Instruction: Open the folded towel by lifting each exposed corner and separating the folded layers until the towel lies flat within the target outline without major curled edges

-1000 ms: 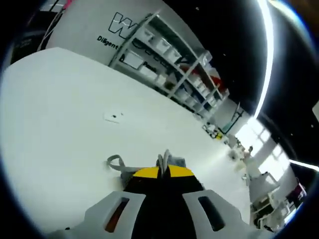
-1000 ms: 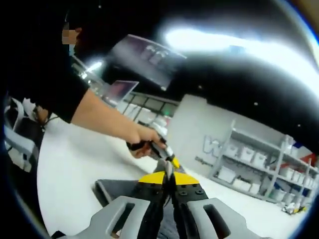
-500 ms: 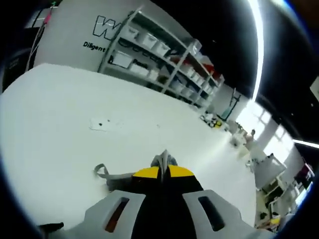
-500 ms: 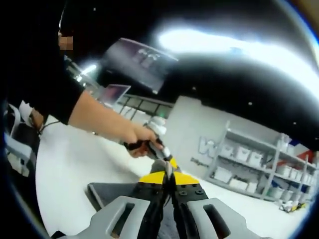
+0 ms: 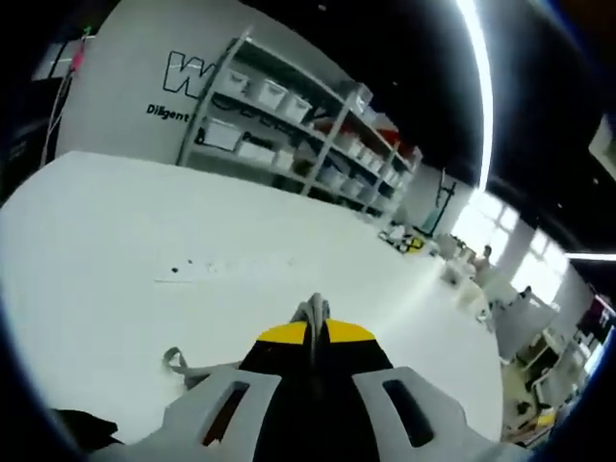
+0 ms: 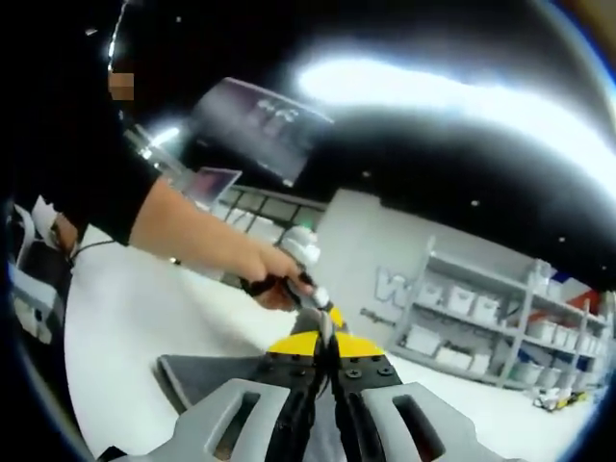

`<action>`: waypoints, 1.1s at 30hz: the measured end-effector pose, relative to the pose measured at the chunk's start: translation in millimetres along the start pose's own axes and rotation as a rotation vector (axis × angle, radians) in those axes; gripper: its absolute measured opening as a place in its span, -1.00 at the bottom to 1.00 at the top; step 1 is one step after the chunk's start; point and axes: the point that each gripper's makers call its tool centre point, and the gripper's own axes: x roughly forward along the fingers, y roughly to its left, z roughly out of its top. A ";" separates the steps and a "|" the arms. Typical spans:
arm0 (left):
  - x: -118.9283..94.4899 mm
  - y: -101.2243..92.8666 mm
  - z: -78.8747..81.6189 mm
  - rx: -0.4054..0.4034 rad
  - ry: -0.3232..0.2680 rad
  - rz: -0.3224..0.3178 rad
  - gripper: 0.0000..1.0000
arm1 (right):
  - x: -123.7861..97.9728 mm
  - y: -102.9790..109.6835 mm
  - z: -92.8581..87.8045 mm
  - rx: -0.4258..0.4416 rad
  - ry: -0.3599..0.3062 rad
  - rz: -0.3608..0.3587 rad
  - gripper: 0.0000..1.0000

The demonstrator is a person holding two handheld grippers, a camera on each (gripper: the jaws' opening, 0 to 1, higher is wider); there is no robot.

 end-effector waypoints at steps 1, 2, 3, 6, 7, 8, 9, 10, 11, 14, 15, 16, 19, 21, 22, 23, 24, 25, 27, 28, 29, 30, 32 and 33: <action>0.9 -2.1 1.1 -0.001 -0.003 -0.008 -0.92 | -0.6 -2.2 0.6 0.001 -0.002 -0.005 -1.00; 1.8 -4.9 1.9 -0.005 -0.005 -0.015 -0.92 | -1.1 -4.0 0.9 0.001 -0.003 -0.008 -1.00; 3.1 -8.1 2.8 0.000 -0.008 -0.026 -0.92 | -1.7 -5.7 1.1 0.002 -0.003 -0.012 -1.00; 6.3 -14.6 3.4 0.013 -0.002 -0.039 -0.92 | -3.7 -11.0 1.3 0.003 -0.005 -0.024 -1.00; 7.3 -17.0 4.1 0.018 -0.001 -0.040 -0.92 | -4.3 -12.5 1.4 0.004 -0.006 -0.027 -1.00; 8.1 -18.9 4.9 0.020 -0.002 -0.043 -0.92 | -4.8 -13.8 1.5 0.005 -0.007 -0.030 -1.00; 9.0 -20.8 5.6 0.023 -0.002 -0.046 -0.92 | -5.2 -15.1 1.5 0.005 -0.007 -0.033 -1.00; 9.9 -22.4 6.1 0.028 -0.001 -0.046 -0.92 | -5.7 -16.4 1.6 0.005 -0.008 -0.035 -1.00; 9.5 -27.7 3.1 0.037 -0.002 -0.046 -0.92 | -6.3 -18.0 1.8 0.006 -0.009 -0.038 -1.00; 12.4 -32.3 3.1 0.041 -0.001 -0.053 -0.93 | -7.8 -20.9 1.8 0.005 -0.010 -0.045 -1.00; 12.9 -32.1 3.5 0.042 -0.001 -0.052 -0.93 | -8.0 -21.3 1.7 0.005 -0.010 -0.045 -1.00; 15.0 -32.9 5.2 0.050 -0.003 -0.054 -0.93 | -9.2 -23.5 1.3 0.005 -0.010 -0.050 -1.00; 18.9 -35.6 8.0 0.054 -0.007 -0.064 -0.93 | -11.3 -27.9 0.3 0.008 -0.009 -0.059 -1.00; 21.5 -36.3 8.6 0.058 -0.005 -0.064 -0.93 | -12.7 -31.1 -0.4 0.009 -0.008 -0.065 -1.00; 22.6 -37.5 8.7 0.056 -0.004 -0.066 -0.94 | -13.4 -32.5 -0.8 0.010 -0.008 -0.067 -1.00; 23.6 -38.0 9.3 0.058 -0.003 -0.064 -0.94 | -14.3 -34.0 -0.9 0.010 -0.008 -0.070 -1.00; 24.6 -38.7 10.1 0.063 -0.004 -0.061 -0.94 | -15.3 -35.6 -1.1 0.010 -0.008 -0.073 -1.00; 25.7 -39.2 11.1 0.064 -0.005 -0.061 -0.94 | -16.3 -37.4 -1.5 0.009 -0.007 -0.077 -1.00; 27.6 -41.1 12.9 0.063 -0.008 -0.061 -0.94 | -17.6 -40.5 -2.3 0.010 -0.007 -0.082 -1.00; 28.7 -42.3 13.7 0.064 -0.009 -0.061 -0.94 | -18.0 -41.3 -2.4 0.010 -0.006 -0.084 -1.00; 29.9 -43.7 14.0 0.064 -0.009 -0.063 -0.94 | -18.6 -42.8 -2.7 0.011 -0.006 -0.086 -1.00; 31.0 -45.3 14.4 0.066 -0.009 -0.063 -0.94 | -19.2 -44.2 -2.7 0.011 -0.007 -0.090 -1.00; 33.1 -50.4 17.4 0.080 -0.024 -0.075 -0.94 | -20.7 -46.4 -2.8 0.013 -0.007 -0.094 -1.00; 33.7 -52.5 17.8 0.082 -0.026 -0.079 -0.94 | -21.4 -47.2 -2.8 0.012 -0.008 -0.096 -1.00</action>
